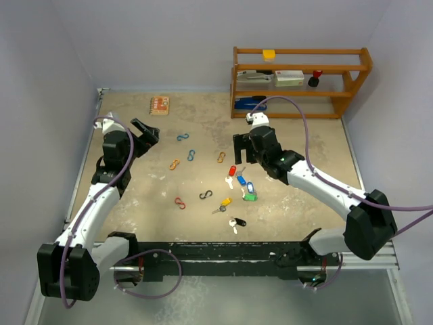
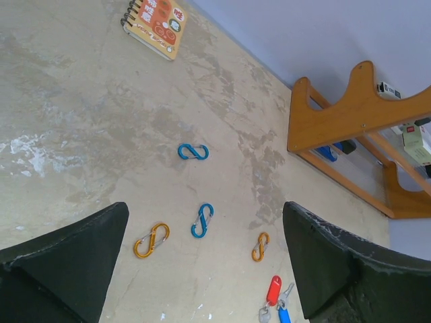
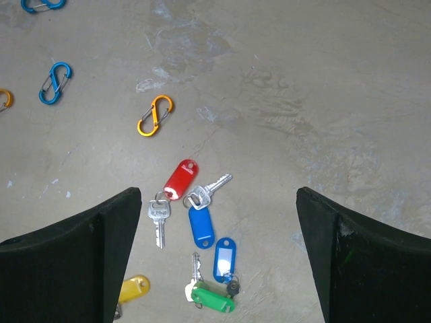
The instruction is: Put the keys on the keyring
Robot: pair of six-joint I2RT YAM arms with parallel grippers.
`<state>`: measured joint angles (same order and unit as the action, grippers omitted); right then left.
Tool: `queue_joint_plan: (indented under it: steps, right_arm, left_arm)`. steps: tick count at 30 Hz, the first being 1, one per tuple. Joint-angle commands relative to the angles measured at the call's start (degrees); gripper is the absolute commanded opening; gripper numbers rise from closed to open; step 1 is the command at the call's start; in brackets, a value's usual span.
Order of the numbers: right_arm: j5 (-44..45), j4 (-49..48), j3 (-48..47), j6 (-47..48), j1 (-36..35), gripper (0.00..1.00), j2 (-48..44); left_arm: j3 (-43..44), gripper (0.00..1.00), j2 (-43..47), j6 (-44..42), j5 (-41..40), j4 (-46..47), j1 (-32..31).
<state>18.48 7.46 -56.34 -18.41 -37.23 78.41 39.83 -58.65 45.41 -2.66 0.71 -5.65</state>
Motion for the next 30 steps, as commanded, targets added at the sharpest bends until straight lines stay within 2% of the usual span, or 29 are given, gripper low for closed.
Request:
queue_joint_plan:
  steps: [1,6,11,16,19,22,24,27,30]
  right_arm:
    - [0.37,-2.68,-0.03,0.34,-0.34,1.00,-0.09]
    - [-0.53,-0.46,-1.08,-0.39,-0.37,1.00,0.73]
    - [3.03,-0.34,-1.03,0.16,-0.33,1.00,-0.88]
    - [3.92,-0.28,-0.90,0.52,-0.33,1.00,-0.46]
    - [2.84,-1.75,-0.26,0.48,-0.30,1.00,-0.01]
    - [1.60,-0.75,-0.80,0.65,-0.33,1.00,0.05]
    - [2.08,-0.47,-0.79,0.76,-0.37,1.00,-0.45]
    - [2.69,-0.78,-0.46,0.85,-0.38,1.00,-1.20]
    - [2.77,-1.79,0.90,0.73,-0.32,1.00,-1.68]
  left_arm:
    - [1.45,0.94,1.53,-2.13,-1.36,0.58,-0.03]
    - [1.40,0.94,1.72,-2.03,-2.81,-0.17,-0.05]
    - [2.87,0.94,-2.65,-1.96,-1.09,-0.89,-0.04]
    - [-0.72,0.94,-4.37,0.35,2.09,6.26,-0.13]
    - [2.48,0.95,-7.14,-3.64,2.93,1.86,-1.16]
    - [5.27,0.94,-9.31,-6.98,-2.35,-1.50,-5.06]
    - [6.41,0.90,-10.26,-7.94,-6.63,-2.62,-8.39]
    - [7.31,0.86,-12.38,-9.08,-9.21,-3.01,-12.03]
    - [9.55,0.86,-14.98,-11.12,-10.65,-5.58,-14.19]
